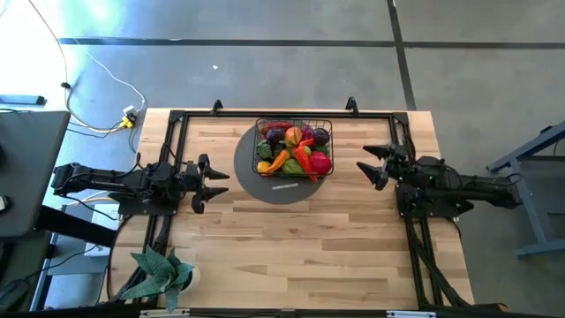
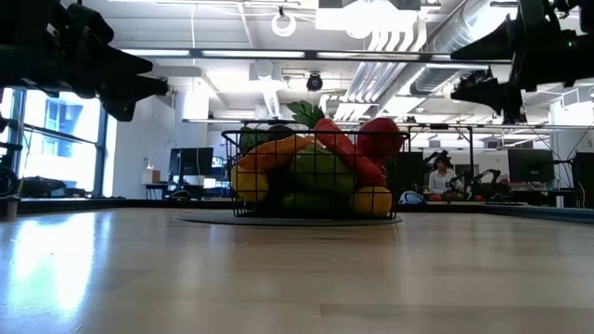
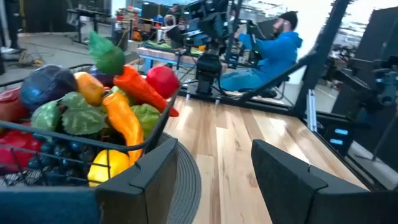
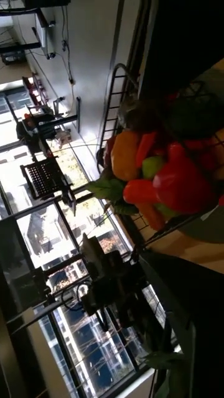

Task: Build produce basket
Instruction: Return to Home Position

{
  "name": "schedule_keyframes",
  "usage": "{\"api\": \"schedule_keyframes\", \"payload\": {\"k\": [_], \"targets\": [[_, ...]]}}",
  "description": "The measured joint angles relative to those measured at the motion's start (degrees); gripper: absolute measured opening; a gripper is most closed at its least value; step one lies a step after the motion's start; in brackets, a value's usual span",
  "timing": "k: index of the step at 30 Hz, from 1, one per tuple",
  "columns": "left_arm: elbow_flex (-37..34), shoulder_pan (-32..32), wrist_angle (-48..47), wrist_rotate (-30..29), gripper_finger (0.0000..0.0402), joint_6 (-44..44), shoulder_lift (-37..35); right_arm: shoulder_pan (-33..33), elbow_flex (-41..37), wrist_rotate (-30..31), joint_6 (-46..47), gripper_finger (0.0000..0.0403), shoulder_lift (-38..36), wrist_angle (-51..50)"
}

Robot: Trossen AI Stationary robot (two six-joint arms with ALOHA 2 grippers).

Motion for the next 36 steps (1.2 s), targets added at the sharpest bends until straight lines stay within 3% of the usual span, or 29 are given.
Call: {"api": "schedule_keyframes", "payload": {"k": [12,36], "targets": [[0.02,0.00,-0.37,-0.64,0.0195,-3.05,0.00,-0.02,-4.90,-1.14,-0.03,0.0399,-5.12,-2.48],[0.07,0.00,-0.35,-0.64,0.0195,-3.27,0.00,-0.01,-4.94,-3.13,3.81,0.0399,-5.32,-7.41]]}}
